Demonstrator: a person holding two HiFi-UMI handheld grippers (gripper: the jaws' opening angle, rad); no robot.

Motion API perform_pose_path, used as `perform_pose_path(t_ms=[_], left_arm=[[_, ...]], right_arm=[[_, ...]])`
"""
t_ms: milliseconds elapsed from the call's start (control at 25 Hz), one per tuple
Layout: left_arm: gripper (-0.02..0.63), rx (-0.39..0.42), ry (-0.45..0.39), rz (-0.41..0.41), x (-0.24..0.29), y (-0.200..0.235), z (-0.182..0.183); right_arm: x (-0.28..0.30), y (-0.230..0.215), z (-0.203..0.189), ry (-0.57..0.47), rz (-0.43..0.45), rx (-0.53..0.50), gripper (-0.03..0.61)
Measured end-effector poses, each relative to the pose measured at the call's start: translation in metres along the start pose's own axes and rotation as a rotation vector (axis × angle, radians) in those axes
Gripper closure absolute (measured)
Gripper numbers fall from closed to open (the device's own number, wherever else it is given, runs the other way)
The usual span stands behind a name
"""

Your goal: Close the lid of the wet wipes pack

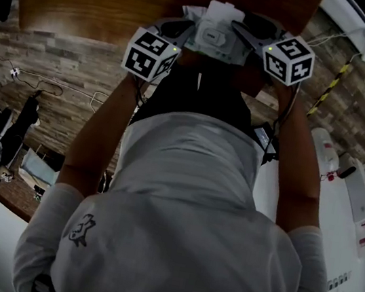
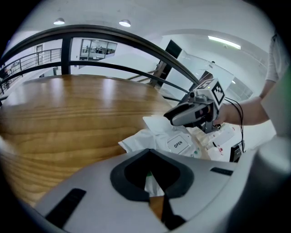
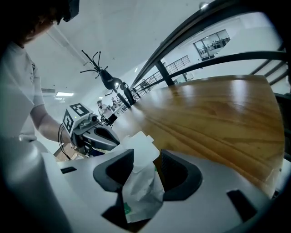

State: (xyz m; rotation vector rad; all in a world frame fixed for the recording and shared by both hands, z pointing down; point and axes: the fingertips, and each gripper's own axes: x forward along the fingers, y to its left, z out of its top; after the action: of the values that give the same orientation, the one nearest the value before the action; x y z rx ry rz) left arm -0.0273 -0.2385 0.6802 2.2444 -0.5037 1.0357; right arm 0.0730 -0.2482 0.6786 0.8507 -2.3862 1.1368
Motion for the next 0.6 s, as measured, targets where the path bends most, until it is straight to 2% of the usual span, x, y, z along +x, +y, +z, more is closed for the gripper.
perform_pose_path(t_ms=[320, 600], left_arm=[[0.604, 0.014, 0.013, 0.001, 0.000, 0.001, -0.002], [0.604, 0.019, 0.026, -0.012, 0.002, -0.001, 0.001]], right_arm=[[-0.003, 0.007, 0.005, 0.014, 0.021, -0.032, 0.403], [-0.013, 0.014, 0.015, -0.003, 0.007, -0.060, 0.405]])
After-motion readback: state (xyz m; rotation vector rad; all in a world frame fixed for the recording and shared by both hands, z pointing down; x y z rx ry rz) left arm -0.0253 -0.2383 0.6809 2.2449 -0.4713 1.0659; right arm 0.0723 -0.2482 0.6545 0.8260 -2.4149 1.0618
